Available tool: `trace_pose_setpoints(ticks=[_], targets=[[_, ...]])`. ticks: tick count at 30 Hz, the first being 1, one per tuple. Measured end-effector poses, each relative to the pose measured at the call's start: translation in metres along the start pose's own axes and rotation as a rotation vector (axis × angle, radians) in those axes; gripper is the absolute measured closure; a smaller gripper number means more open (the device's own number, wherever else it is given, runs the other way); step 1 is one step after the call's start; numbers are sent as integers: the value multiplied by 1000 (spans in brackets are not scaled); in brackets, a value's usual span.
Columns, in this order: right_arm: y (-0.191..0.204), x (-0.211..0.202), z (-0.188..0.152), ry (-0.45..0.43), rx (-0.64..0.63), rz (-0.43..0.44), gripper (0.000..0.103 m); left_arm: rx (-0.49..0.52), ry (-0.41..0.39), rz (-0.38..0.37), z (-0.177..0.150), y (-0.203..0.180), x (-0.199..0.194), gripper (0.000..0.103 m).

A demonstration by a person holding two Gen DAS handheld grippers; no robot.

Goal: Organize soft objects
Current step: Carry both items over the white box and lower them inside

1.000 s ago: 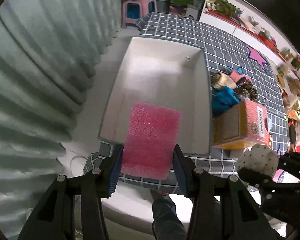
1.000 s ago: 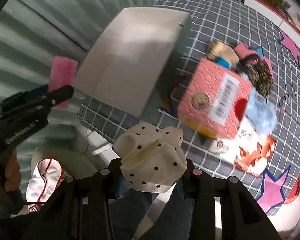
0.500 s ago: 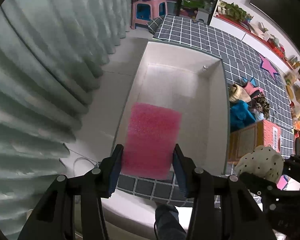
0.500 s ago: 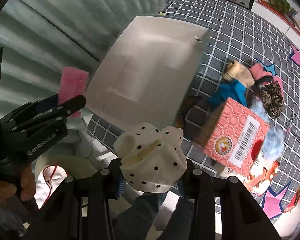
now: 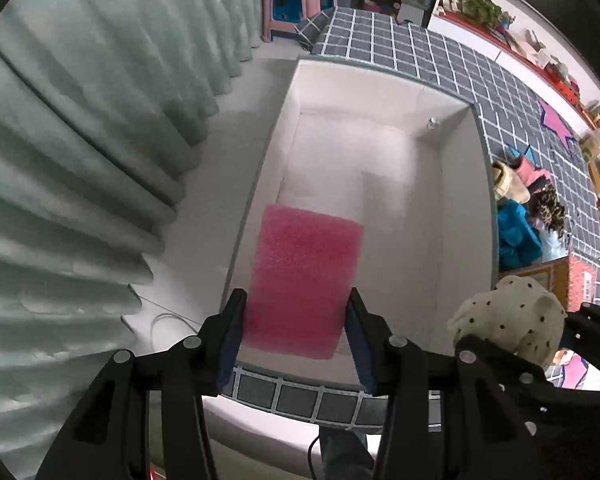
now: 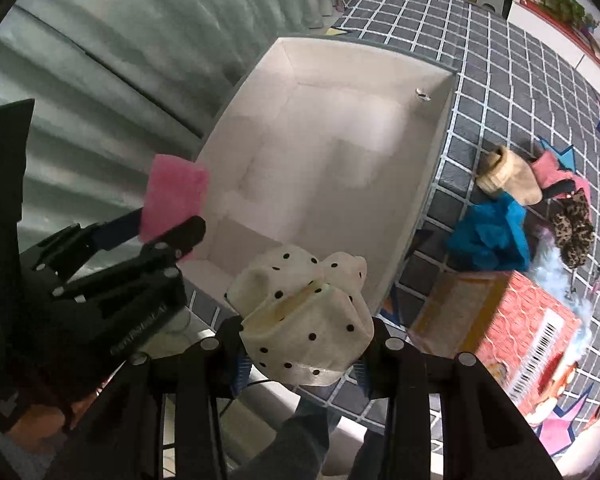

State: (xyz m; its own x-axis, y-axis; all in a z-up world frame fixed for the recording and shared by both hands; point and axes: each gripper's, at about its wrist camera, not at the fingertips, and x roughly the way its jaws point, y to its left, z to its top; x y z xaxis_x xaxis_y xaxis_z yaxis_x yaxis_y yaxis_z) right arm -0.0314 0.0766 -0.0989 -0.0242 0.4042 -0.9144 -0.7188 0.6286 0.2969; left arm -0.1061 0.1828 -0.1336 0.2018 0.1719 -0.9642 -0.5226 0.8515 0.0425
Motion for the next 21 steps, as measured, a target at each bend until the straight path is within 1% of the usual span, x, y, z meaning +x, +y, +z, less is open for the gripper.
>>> trace_pose_setpoints(ticks=[3, 11, 15, 21], targets=[[-5, 12, 3, 15, 16, 4, 61, 9, 17, 9, 1, 0, 10, 51], [-7, 37, -1, 57, -3, 5, 61, 21, 66, -11, -6, 0, 29, 51], [-5, 45, -3, 85, -15, 8, 61, 26, 101, -28, -11, 1, 36, 51], [-4, 53, -4, 111, -29, 10, 61, 38, 138, -28, -21, 0, 47, 51]])
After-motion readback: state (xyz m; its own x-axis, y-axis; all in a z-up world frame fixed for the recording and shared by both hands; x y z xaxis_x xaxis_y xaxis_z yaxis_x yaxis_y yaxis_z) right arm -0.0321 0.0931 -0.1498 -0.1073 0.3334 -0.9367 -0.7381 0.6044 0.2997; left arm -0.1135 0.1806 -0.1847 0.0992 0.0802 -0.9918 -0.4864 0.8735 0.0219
